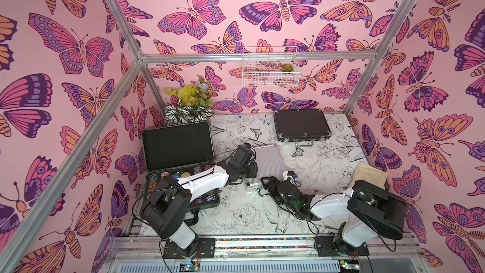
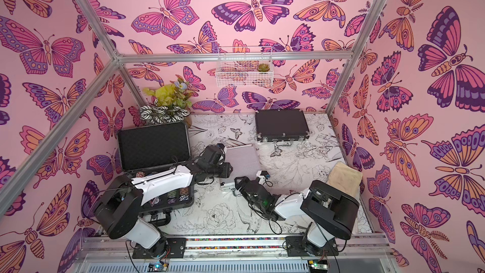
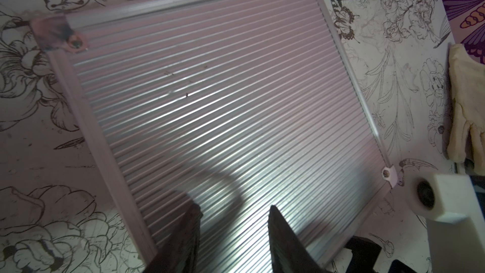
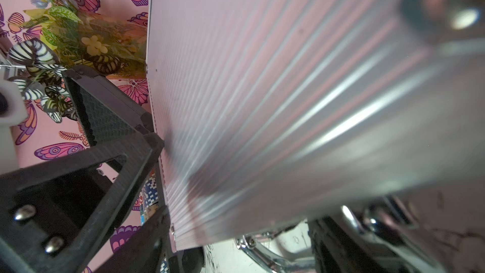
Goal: Close the poker set cases
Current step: Fasten the fastener on the poker set case.
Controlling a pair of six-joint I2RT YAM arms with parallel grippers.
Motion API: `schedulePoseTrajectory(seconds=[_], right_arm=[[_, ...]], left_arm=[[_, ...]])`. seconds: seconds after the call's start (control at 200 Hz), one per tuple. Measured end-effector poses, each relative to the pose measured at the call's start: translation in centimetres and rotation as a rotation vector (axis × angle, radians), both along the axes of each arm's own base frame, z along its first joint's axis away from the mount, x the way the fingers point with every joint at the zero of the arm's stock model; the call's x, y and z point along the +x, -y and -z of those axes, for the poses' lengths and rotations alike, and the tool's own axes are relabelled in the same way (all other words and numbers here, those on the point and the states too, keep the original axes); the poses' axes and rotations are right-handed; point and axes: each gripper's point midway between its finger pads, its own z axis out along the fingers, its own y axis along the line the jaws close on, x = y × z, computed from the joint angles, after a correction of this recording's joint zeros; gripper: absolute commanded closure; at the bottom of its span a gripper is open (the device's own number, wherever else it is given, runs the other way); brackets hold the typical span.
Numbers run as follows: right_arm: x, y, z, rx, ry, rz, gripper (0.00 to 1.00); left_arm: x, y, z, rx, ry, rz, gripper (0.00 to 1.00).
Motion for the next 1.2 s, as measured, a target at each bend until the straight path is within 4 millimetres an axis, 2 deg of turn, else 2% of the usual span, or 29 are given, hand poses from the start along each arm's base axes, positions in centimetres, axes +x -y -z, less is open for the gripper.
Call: schedulePoseTrajectory(seconds=[0.311, 0.491, 0.591, 0.732, 0.807, 0.882, 1.022, 1.198], right_arm=[[0.3, -0.3, -0.1, 0.013, 0.013, 0.001, 0.17], [-0.3, -0.3, -0.4, -0.027, 0.023, -0.046, 0.18], [-0.6, 0.0, -1.6, -0.068, 0.051, -0.083, 0.18], [-0.5, 0.4, -4.6, -0.131, 0.121, -0.133, 0.18], [0.0, 1.5, -5.8, -0.181, 0.151, -0.138, 0.18], [0.6, 3.1, -6.1, -0.249, 0.157, -0.137, 0.19], [1.5, 6.6, -5.4, -0.4, 0.132, -0.135, 0.19], [2.0, 10.3, -4.8, -0.535, 0.105, -0.142, 0.19]], left_arm=[[-0.1, -0.2, 0.0, -0.004, 0.006, -0.009, 0.56], [-0.5, -0.2, -0.1, -0.002, 0.001, -0.007, 0.51], [-0.8, -0.4, -0.2, 0.005, -0.007, -0.007, 0.47], [-1.3, -1.0, -0.3, 0.027, -0.023, -0.011, 0.45], [-1.7, -1.5, -0.3, 0.045, -0.033, -0.016, 0.45], [-2.0, -1.9, -0.4, 0.056, -0.042, -0.018, 0.44], [-2.8, -2.7, -0.2, 0.076, -0.064, -0.025, 0.44], [-4.7, -4.2, 1.4, 0.112, -0.122, -0.04, 0.43]])
